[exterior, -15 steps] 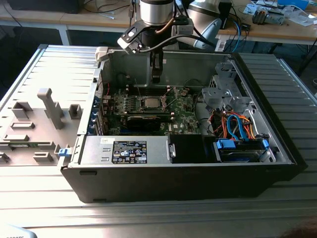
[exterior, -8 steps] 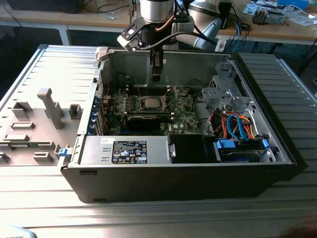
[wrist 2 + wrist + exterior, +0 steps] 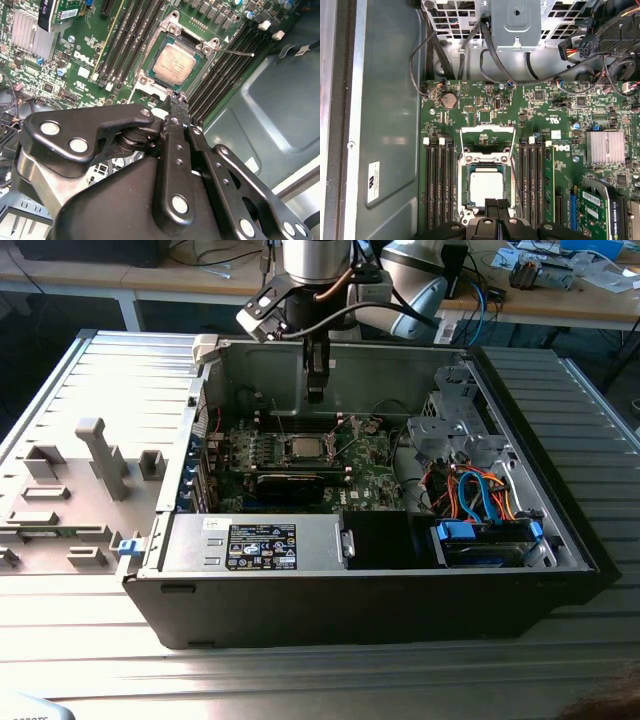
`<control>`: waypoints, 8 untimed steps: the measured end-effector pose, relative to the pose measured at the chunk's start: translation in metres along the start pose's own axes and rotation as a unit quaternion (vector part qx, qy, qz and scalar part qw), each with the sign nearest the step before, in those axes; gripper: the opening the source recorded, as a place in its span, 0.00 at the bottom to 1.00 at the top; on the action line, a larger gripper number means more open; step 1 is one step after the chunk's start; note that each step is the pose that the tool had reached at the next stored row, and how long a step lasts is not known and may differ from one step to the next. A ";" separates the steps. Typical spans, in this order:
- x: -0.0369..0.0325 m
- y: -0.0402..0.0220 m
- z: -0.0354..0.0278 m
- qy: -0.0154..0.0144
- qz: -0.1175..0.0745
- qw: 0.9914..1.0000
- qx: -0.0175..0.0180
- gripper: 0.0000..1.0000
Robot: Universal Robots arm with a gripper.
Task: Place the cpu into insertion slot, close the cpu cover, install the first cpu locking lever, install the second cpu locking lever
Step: 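Close the cpu cover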
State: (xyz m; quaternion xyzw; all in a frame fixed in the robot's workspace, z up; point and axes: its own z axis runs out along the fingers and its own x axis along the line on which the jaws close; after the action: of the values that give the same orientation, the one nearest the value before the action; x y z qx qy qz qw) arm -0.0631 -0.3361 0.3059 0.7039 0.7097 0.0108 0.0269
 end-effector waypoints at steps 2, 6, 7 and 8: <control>-0.0001 0.0003 -0.0052 0.000 0.000 1.000 0.000 0.11; -0.0002 0.0004 -0.0067 0.000 0.000 1.000 0.000 0.11; -0.0002 0.0004 -0.0074 0.000 0.000 1.000 0.000 0.11; -0.0002 0.0004 -0.0076 0.000 0.000 1.000 0.000 0.11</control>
State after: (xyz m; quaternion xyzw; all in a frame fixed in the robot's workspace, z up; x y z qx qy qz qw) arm -0.0631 -0.3361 0.3135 0.7039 0.7097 0.0109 0.0269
